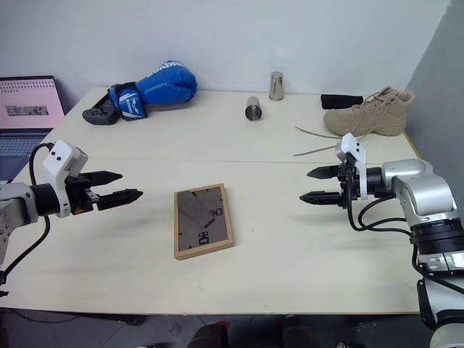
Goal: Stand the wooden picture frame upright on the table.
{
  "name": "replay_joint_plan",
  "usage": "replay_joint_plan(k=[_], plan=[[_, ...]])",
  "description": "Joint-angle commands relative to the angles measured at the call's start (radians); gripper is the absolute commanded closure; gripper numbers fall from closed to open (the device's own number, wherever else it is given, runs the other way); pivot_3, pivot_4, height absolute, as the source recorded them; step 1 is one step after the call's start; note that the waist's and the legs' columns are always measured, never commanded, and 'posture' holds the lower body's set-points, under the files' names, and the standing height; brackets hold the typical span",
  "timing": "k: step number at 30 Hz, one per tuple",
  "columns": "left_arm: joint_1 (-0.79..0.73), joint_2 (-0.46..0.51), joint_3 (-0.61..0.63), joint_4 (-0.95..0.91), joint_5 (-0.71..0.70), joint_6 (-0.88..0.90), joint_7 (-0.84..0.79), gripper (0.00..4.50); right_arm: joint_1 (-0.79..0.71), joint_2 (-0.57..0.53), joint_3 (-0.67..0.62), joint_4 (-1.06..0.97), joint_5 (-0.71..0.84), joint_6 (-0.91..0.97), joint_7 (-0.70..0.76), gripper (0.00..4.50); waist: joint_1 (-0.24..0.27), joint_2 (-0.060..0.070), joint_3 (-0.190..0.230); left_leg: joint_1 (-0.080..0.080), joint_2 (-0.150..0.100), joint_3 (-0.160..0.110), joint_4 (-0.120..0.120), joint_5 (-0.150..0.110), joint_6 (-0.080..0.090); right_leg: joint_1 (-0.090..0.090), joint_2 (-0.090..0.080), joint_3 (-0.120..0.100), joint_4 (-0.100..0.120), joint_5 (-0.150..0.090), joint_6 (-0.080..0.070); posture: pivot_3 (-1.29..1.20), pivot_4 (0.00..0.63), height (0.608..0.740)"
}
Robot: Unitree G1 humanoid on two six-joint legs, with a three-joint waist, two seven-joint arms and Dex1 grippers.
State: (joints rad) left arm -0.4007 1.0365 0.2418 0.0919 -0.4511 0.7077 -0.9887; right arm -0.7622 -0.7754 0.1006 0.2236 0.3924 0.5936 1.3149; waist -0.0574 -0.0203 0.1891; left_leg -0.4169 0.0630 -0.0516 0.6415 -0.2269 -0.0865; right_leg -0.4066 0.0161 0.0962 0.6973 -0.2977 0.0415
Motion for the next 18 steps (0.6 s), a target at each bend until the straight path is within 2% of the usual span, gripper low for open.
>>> replay_joint_plan(k=[1,12,15,18], plan=[[-0.001,0.016,0.024,-0.023,0.014,-0.035,0.004,0.00,-0.022,0.005,-0.010,-0.013,0.001,-0.007,0.006,0.02,0.000,0.000,0.000,0.000,0.000,0.000,0.000,0.000,0.000,0.000,0.000,0.000,0.000,0.000,0.000,0.00,0.150,0.740],[0.014,0.026,0.033,-0.010,0.016,-0.015,0.027,0.00,0.003,0.061,0.010,-0.034,-0.033,-0.047,-0.025,0.02,0.000,0.000,0.000,0.000,0.000,0.000,0.000,0.000,0.000,0.000,0.000,0.000,0.000,0.000,0.000,0.00,0.150,0.740],[0.014,0.013,0.024,0.009,0.026,-0.024,0.040,0.00,-0.002,0.106,0.032,-0.010,-0.079,-0.103,-0.075,0.02,0.000,0.000,0.000,0.000,0.000,0.000,0.000,0.000,0.000,0.000,0.000,0.000,0.000,0.000,0.000,0.00,0.150,0.740],[0.034,0.006,0.003,0.008,0.047,-0.052,0.038,0.42,-0.010,0.163,0.042,0.014,-0.099,-0.121,-0.118,0.00,-0.003,0.000,0.000,0.000,0.000,0.000,0.000,0.000,0.000,0.000,0.000,0.000,0.001,0.000,0.000,0.00,0.150,0.740]])
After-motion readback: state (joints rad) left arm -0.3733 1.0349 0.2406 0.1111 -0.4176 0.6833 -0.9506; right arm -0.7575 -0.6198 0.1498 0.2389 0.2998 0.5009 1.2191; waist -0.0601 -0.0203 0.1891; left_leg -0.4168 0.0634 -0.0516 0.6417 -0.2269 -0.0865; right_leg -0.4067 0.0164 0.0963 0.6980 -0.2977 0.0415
